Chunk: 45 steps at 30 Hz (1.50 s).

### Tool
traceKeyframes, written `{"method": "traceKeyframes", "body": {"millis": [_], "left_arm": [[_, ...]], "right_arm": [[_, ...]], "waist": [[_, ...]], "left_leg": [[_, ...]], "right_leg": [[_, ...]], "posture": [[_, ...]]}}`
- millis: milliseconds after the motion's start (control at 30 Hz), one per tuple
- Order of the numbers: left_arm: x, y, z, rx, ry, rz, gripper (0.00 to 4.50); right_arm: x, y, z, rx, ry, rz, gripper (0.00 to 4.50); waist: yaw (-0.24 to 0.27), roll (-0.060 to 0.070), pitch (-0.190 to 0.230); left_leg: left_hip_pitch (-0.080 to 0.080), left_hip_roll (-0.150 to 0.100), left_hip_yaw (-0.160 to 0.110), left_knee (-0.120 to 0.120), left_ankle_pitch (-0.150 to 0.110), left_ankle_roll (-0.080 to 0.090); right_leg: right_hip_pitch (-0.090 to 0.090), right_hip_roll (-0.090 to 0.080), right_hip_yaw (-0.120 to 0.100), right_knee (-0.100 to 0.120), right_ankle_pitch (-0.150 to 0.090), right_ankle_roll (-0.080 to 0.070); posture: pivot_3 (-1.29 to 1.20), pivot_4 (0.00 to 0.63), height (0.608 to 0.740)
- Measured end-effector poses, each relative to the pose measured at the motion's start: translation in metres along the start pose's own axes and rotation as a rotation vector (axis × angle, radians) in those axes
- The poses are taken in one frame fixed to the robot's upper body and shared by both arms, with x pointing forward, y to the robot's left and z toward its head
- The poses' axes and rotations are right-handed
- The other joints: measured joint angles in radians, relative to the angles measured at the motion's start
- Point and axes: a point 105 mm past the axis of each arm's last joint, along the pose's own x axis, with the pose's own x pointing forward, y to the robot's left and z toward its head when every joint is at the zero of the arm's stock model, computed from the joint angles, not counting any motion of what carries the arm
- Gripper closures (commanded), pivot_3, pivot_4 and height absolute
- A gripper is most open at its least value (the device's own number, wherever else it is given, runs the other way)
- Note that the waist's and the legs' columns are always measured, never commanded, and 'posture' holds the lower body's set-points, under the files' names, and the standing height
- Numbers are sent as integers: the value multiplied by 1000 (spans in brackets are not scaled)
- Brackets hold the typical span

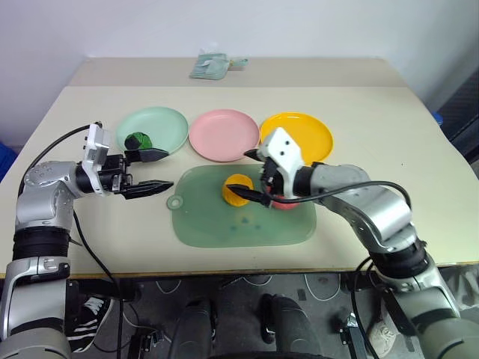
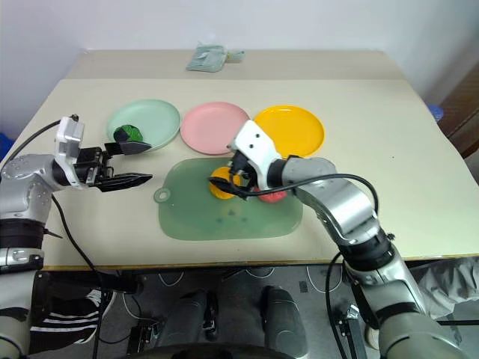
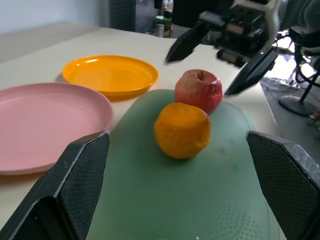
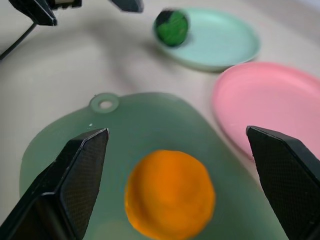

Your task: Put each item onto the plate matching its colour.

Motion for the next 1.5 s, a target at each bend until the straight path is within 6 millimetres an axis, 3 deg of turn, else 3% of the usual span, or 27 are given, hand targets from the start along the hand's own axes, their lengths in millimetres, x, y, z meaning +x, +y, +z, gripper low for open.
{"method": "traceKeyframes", "body": {"millis": [167,333,633,733,800,967,1067,1167,1267,1400,1500], "left_arm": [[0,-3,-3,-2,7,10,48],[1,-5,-3,8,9,6,48],[0,-7,-5,0,12,-2,48],[0,-7,-5,0,12,-5,0],[0,-7,-5,0,12,-5,0],[0,-7,-5,0,12,-4,0],[2,-4,-2,3,5,6,0],[6,1,5,12,-37,28,0],[8,12,11,29,-65,91,0],[10,24,9,34,-76,176,0],[16,27,5,29,-67,197,0]], "right_arm": [[13,2,-18,33,138,13,0],[14,5,-24,42,191,22,0],[10,-7,-34,-19,262,-29,0],[10,-7,-35,-26,261,-23,849],[11,-7,-35,-38,264,-24,1690],[11,-7,-34,-36,257,-23,1796],[16,-12,-20,32,170,-50,1796],[13,-42,18,134,-25,-172,1796],[-12,-95,42,86,-106,-413,1796],[-44,-150,7,88,4,-682,1796],[-52,-163,-12,95,60,-741,1796]], "waist": [[2,0,0],[1,0,0],[-1,0,0],[0,0,0],[0,0,0],[0,0,0],[0,0,0],[0,1,0],[9,1,0],[2,1,0],[-8,1,1]], "left_leg": [[-1,0,0,0,0,0],[-1,0,0,0,0,0],[-1,0,0,0,0,0],[-1,0,0,0,0,0],[-1,0,0,0,0,0],[-1,0,0,0,0,0],[-1,0,0,0,0,0],[-1,0,0,0,0,0],[-1,-1,0,0,0,0],[-1,-1,2,-1,0,0],[-1,0,2,-3,0,0]], "right_leg": [[0,0,0,0,1,2],[0,0,0,0,1,2],[-1,0,0,0,1,2],[-1,0,0,0,1,2],[-1,0,0,0,1,2],[-1,0,0,0,1,2],[-1,0,0,0,1,3],[-1,0,0,1,2,3],[0,-1,0,-1,2,3],[0,-1,0,-3,2,3],[-1,0,0,-2,2,3]], "posture": [[0,150,740],[0,150,740],[0,150,740],[0,150,740],[0,150,740],[0,150,740],[0,150,740],[0,150,740],[0,150,740],[0,150,740],[0,150,740]]}}
